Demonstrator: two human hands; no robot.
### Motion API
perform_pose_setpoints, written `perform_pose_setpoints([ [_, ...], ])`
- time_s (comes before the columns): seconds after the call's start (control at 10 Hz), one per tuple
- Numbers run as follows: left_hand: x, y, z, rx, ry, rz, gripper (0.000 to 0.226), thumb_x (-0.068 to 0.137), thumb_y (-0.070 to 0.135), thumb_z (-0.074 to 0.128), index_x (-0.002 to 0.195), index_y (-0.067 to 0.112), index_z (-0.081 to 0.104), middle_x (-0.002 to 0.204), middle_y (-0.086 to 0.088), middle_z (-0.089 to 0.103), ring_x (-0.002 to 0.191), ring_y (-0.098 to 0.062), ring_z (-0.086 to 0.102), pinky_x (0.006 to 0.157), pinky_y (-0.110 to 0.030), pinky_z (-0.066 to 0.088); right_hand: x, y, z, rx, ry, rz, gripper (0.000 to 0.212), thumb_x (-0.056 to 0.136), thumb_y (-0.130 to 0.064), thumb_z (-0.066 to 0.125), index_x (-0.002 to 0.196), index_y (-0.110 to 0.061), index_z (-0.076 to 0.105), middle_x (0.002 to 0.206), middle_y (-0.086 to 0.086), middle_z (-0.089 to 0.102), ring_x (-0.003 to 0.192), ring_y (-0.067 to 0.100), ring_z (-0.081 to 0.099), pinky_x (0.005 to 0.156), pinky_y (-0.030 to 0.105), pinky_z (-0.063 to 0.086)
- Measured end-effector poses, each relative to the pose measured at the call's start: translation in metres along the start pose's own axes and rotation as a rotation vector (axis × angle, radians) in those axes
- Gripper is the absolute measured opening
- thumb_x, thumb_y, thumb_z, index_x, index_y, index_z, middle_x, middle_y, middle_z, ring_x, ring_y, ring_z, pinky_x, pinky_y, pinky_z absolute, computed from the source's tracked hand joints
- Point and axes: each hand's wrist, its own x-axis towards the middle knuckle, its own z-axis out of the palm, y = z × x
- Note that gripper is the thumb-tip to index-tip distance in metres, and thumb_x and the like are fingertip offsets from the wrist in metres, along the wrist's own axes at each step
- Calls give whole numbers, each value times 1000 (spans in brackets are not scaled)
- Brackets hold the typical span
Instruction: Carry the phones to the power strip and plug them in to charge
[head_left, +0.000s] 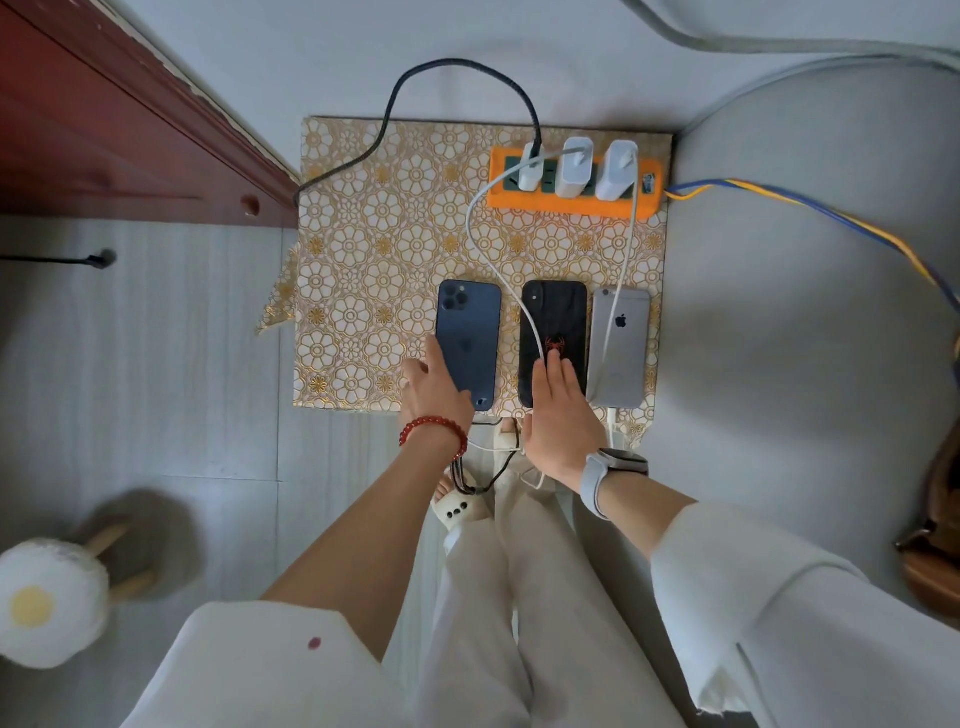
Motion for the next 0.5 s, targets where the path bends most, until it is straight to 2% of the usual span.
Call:
perform_pose_setpoints([
  [0.1,0,9,4,194,39,-14,71,84,28,55,140,16,13,133,-20,35,114,-39,41,89,-44,44,0,-2,-3,17,-6,40,64,94,-22,37,146,-8,1,157,11,-4,145,26,-1,118,42,16],
  [0.3,2,18,-4,204,11,-48,66,82,31,57,135,15,21,131,-18,35,120,-36,35,94,-45,40,0,-2,-19,78,-72,20,60,95,-23,35,145,-7,6,157,12,0,145,26,3,118,40,16],
  [0.4,-2,22,-22,179,29,-9,60,84,30,53,134,15,25,136,-15,34,124,-35,34,97,-47,36,3,-3,-40,194,-78,40,49,95,-19,35,141,-7,23,152,14,21,139,29,22,113,39,28],
  [0.5,-6,32,-48,161,72,125,53,87,29,47,135,14,30,141,-12,33,128,-32,31,102,-47,32,4,-7,-72,262,-18,55,38,94,-15,33,131,-7,39,137,13,43,125,30,41,100,42,41],
])
